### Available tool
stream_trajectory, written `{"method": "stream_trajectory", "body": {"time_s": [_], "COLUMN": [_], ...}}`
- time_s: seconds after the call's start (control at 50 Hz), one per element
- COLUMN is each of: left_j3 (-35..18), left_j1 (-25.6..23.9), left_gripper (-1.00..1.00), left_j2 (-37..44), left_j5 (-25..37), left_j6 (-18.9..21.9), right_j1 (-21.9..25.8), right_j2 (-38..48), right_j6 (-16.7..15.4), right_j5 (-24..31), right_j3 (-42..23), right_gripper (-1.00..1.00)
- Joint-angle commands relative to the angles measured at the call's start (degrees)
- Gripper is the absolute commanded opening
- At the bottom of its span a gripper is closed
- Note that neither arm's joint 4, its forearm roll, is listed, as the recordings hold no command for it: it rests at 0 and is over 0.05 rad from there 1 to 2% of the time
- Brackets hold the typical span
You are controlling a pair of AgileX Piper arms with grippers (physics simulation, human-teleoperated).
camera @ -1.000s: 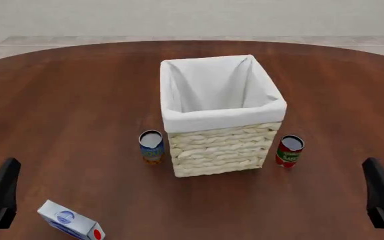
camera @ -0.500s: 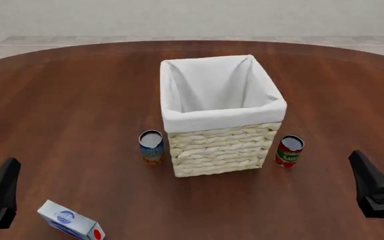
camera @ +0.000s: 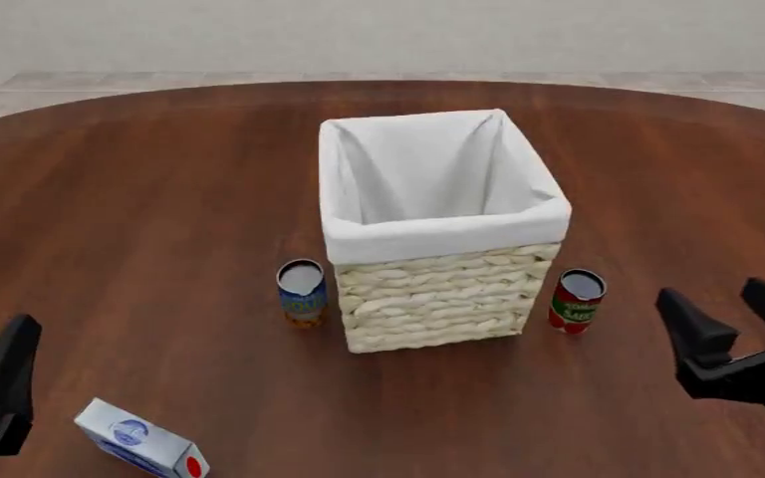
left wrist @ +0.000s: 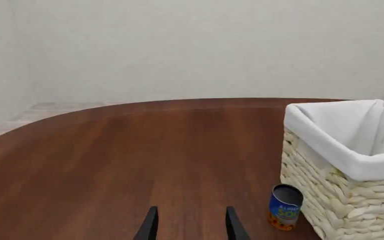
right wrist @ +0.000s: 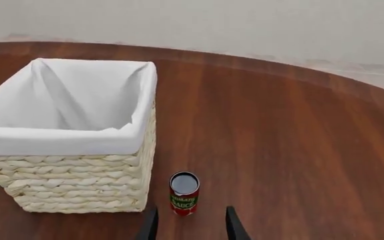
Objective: Pick up the tomato sauce, and put it in the basket.
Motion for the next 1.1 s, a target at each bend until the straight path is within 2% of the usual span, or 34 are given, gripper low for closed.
{"method": "stream_trajectory", "body": {"time_s": [0.02, 0.4, 0.48, 0.62, 0.64, 0.7, 1.1], "left_j3": [0.0, 0.0, 0.0, 0.0, 0.0, 0.0, 0.0], "left_j1": [0.0, 0.0, 0.0, 0.0, 0.0, 0.0, 0.0], "left_gripper": [1.0, 1.0, 1.0, 1.0, 1.0, 1.0, 1.0], "left_j2": [0.0, 0.0, 0.0, 0.0, 0.0, 0.0, 0.0], "left_j5": [0.0, 0.0, 0.0, 0.0, 0.0, 0.0, 0.0], "left_j6": [0.0, 0.0, 0.0, 0.0, 0.0, 0.0, 0.0], "right_j1": [-1.15, -0.57, -1.29, 0.13, 0.47, 1.29, 1.43], "right_j2": [6.85, 19.56, 22.61, 26.7, 27.45, 29.59, 35.45], "right_j6": [-1.83, -3.89, -5.36, -4.96, -5.71, -4.86, -6.79], "right_j5": [-1.35, -4.55, -5.55, -6.55, -6.92, -7.45, -9.36], "right_j3": [-1.16, -3.04, -3.78, -4.69, -4.69, -5.24, -5.78], "right_gripper": [1.0, 1.0, 1.0, 1.0, 1.0, 1.0, 1.0]}}
